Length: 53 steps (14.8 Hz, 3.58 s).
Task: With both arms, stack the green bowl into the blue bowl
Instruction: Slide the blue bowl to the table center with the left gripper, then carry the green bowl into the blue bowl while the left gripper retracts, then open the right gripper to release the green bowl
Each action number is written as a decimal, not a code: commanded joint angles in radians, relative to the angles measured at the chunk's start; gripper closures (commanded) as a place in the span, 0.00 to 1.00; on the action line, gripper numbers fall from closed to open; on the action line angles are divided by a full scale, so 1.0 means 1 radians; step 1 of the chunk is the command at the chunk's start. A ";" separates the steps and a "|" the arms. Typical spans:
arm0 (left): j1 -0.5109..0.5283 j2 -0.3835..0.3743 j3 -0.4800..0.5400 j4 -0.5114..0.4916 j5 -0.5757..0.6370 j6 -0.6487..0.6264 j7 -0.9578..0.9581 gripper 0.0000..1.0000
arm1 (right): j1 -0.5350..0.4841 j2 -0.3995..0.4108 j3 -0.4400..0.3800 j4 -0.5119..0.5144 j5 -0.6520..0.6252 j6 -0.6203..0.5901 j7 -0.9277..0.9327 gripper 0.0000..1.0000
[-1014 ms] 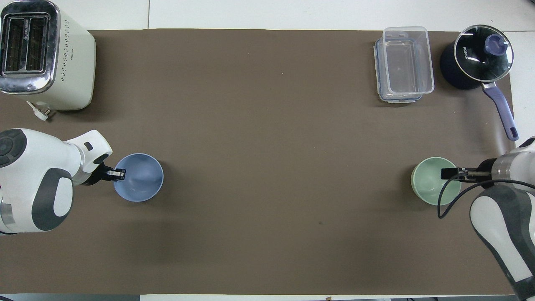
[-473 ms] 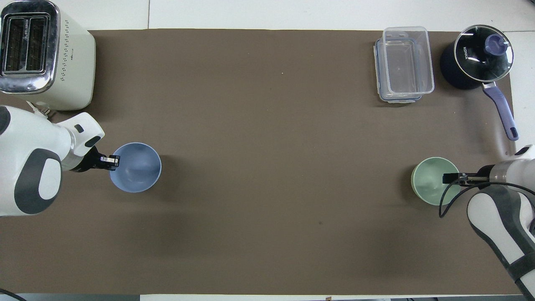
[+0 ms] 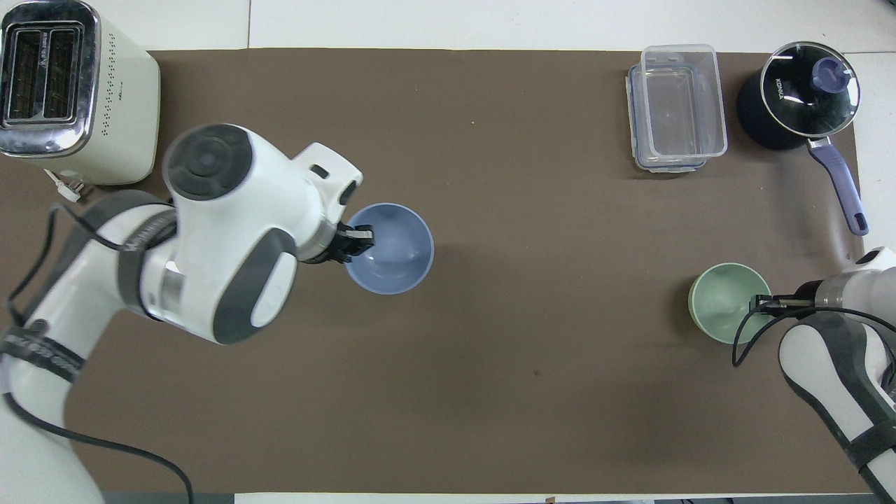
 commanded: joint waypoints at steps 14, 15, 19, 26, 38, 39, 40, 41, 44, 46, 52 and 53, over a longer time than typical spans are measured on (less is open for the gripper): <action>-0.082 0.048 0.023 0.001 -0.022 0.030 -0.083 0.00 | 0.127 -0.100 0.021 0.231 0.043 -0.306 0.068 1.00; -0.034 0.020 0.023 0.018 -0.020 -0.011 -0.046 0.00 | 0.154 -0.106 0.021 0.229 0.045 -0.309 0.109 1.00; 0.181 -0.013 0.032 0.150 0.010 -0.249 0.185 0.00 | 0.290 -0.109 0.021 0.229 0.150 -0.316 0.214 1.00; 0.480 -0.171 0.033 0.146 0.064 -0.413 0.652 0.00 | 0.549 -0.048 0.021 0.228 0.189 -0.158 0.389 1.00; 0.466 -0.185 0.026 0.246 0.130 -0.492 0.640 0.00 | 0.749 0.124 0.021 0.251 0.284 0.031 0.528 1.00; 0.466 -0.187 0.024 0.249 0.130 -0.493 0.640 0.00 | 0.754 0.127 0.021 0.251 0.284 0.049 0.539 1.00; 0.466 -0.185 0.024 0.249 0.132 -0.492 0.640 0.00 | 0.754 0.129 0.021 0.248 0.282 0.054 0.533 1.00; 0.466 -0.187 0.023 0.246 0.130 -0.490 0.640 0.00 | 0.752 0.129 0.021 0.240 0.282 0.062 0.532 1.00; 0.466 -0.188 0.023 0.244 0.130 -0.492 0.638 0.00 | 0.754 0.152 0.021 0.235 0.282 0.111 0.532 1.00; 0.465 -0.185 0.023 0.250 0.132 -0.496 0.625 0.00 | 0.754 0.152 0.021 0.229 0.282 0.115 0.530 1.00; 0.465 -0.193 0.014 0.239 0.123 -0.496 0.591 0.00 | 0.780 0.140 0.021 0.208 0.282 0.079 0.535 1.00; 0.466 -0.198 0.014 0.235 0.118 -0.496 0.561 0.00 | 0.780 0.135 0.021 0.205 0.282 0.071 0.532 1.00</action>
